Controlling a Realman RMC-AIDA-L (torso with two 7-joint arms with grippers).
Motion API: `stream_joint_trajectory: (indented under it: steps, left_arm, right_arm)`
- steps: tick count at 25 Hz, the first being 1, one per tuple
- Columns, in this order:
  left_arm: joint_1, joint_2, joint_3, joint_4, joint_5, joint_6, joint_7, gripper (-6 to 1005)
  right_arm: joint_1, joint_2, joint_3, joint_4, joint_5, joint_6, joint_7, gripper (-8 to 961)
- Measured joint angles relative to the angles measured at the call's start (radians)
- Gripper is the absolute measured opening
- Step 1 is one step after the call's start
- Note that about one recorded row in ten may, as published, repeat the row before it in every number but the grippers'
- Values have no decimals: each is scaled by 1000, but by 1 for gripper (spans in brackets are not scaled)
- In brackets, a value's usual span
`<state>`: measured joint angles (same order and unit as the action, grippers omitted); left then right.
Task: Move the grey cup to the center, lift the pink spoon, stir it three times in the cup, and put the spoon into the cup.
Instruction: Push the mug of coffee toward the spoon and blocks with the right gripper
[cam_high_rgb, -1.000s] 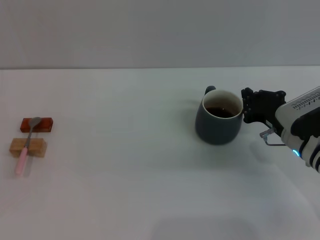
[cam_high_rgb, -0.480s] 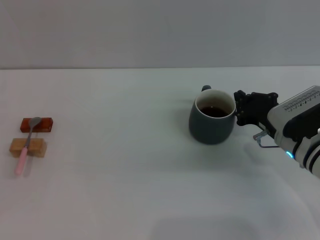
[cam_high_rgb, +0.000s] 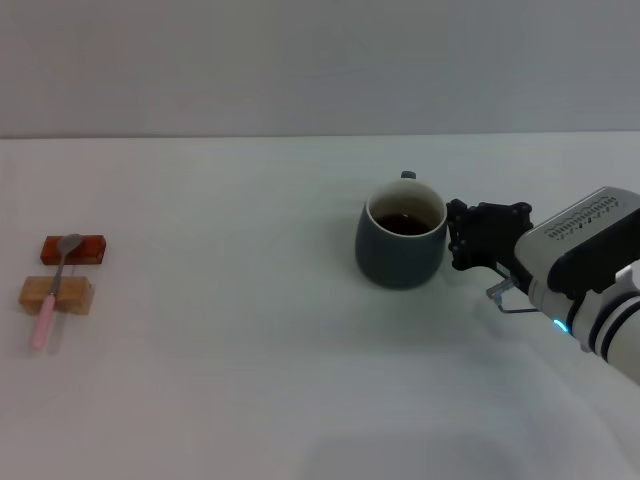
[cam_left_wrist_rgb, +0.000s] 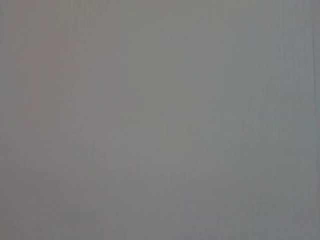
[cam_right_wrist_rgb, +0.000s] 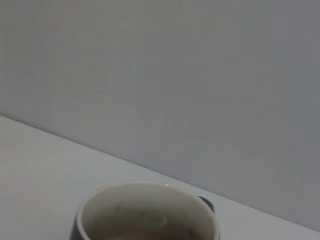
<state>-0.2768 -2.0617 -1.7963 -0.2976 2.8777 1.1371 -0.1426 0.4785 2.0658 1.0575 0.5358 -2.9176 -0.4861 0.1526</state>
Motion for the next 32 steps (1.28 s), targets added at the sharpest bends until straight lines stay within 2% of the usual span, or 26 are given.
stream_joint_trajectory:
  steps: [17, 32]
  left_arm:
    - [0, -1, 3, -16, 0, 7, -3, 835]
    - [-1, -2, 8, -24, 0, 7, -8, 834]
  right_arm:
    - [69, 2, -121, 28, 0, 15, 48, 35]
    - [89, 2, -196, 35, 0, 15, 110, 34]
